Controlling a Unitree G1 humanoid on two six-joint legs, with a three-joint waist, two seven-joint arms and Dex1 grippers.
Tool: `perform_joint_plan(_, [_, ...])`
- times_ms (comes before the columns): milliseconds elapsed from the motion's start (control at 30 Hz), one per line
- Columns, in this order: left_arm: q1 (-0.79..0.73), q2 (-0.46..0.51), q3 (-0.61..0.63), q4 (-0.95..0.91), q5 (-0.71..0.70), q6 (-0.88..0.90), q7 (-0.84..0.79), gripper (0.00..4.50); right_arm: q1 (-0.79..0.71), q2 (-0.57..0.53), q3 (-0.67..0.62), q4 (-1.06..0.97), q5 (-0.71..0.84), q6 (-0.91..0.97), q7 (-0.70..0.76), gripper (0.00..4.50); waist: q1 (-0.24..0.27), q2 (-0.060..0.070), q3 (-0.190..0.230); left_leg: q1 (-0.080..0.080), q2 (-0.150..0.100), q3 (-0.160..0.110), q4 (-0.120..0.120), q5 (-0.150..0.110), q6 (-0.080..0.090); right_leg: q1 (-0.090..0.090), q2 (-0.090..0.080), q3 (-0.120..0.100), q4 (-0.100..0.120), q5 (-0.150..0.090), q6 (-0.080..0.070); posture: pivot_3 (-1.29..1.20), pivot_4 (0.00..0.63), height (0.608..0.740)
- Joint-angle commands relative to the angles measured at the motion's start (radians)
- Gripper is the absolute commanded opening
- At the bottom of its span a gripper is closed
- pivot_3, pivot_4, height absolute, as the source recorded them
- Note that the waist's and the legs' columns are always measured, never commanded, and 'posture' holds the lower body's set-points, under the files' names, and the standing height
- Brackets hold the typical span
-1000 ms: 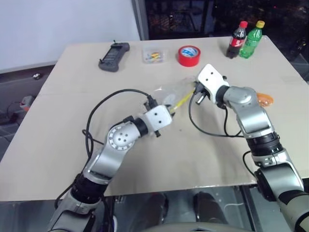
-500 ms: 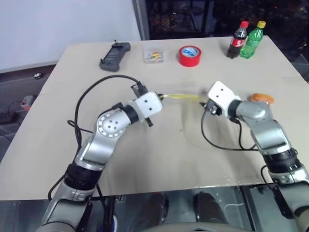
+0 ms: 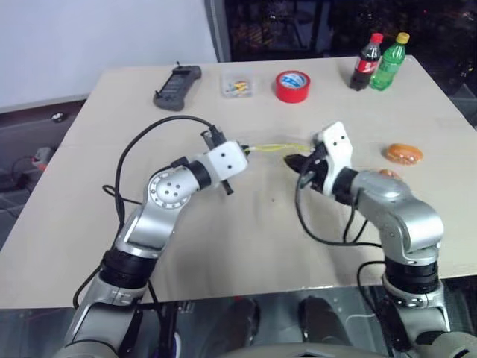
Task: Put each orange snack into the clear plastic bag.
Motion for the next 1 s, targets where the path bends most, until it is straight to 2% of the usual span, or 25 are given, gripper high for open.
perform_joint_plan(33, [-0.003,-0.001,0.018,-0.025,-0.008,-0.012,-0.005,0.0,-0.051,0.058,0.007,0.031,0.017,-0.018,-0.072,0.07,-0.001,0.0,0.0,0.0,0.0,0.0,0.0,0.0,0.0,0.0,0.0,0.0,0.0,0.0,0.0,0.0,0.15,0.74])
perform_joint_plan(300, [0.013,-0.01,0.01,-0.049,-0.006,-0.006,-0.005,0.0,-0.08,0.111,0.01,0.111,0.044,-0.051,-0.128,0.07,-0.004,0.0,0.0,0.0,0.0,0.0,0.0,0.0,0.0,0.0,0.0,0.0,0.0,0.0,0.0,0.0,0.15,0.74])
perform_joint_plan(400, [0.016,-0.01,0.005,-0.06,-0.006,-0.007,-0.012,0.0,-0.082,0.162,-0.017,0.134,0.064,-0.048,-0.17,0.07,-0.007,0.0,0.0,0.0,0.0,0.0,0.0,0.0,0.0,-0.001,0.0,0.0,0.001,0.0,0.0,0.0,0.15,0.74])
perform_joint_plan(500, [0.018,-0.009,0.002,-0.062,-0.006,-0.009,-0.022,0.0,-0.092,0.219,-0.066,0.161,0.08,-0.047,-0.231,0.07,-0.016,0.0,0.0,0.0,0.0,0.0,0.0,0.0,0.0,-0.001,0.0,0.0,0.001,0.0,0.0,0.0,0.15,0.74])
perform_joint_plan(600, [0.019,-0.01,0.001,-0.063,-0.005,-0.007,-0.029,0.0,-0.113,0.294,-0.166,0.19,0.142,-0.021,-0.29,0.07,-0.023,0.0,0.0,0.0,0.0,0.0,0.0,0.0,-0.001,-0.001,0.0,0.0,0.001,0.0,0.0,0.0,0.15,0.74])
perform_joint_plan(700, [0.021,-0.009,0.001,-0.066,-0.009,-0.003,-0.039,0.0,-0.12,0.304,-0.195,0.208,0.159,-0.022,-0.323,0.07,-0.024,0.001,0.0,0.0,0.0,0.0,0.0,0.0,-0.001,-0.001,0.0,0.0,0.001,0.0,0.0,0.0,0.15,0.74])
perform_joint_plan(767, [0.025,-0.007,0.002,-0.073,-0.014,-0.008,-0.05,0.0,-0.108,0.23,-0.104,0.241,0.071,-0.093,-0.329,0.07,-0.026,0.001,0.0,0.0,0.0,0.0,0.0,0.0,-0.001,-0.001,0.0,0.0,0.001,0.0,0.0,0.0,0.15,0.74])
perform_joint_plan(900, [0.033,0.001,0.009,-0.087,-0.024,-0.012,-0.072,0.0,-0.103,-0.085,0.285,0.365,-0.29,-0.444,-0.261,0.07,-0.028,0.001,0.0,0.0,-0.001,0.002,0.0,0.0,-0.001,-0.004,0.0,0.002,0.002,0.0,0.0,0.0,0.15,0.74])
perform_joint_plan(1000, [0.038,0.017,0.011,-0.088,-0.023,-0.015,-0.084,0.0,-0.137,-0.222,0.433,0.446,-0.453,-0.658,-0.221,0.07,-0.029,0.001,0.0,0.0,0.0,0.002,-0.001,0.0,-0.001,-0.004,0.0,0.002,0.002,0.0,0.0,0.0,0.15,0.74])
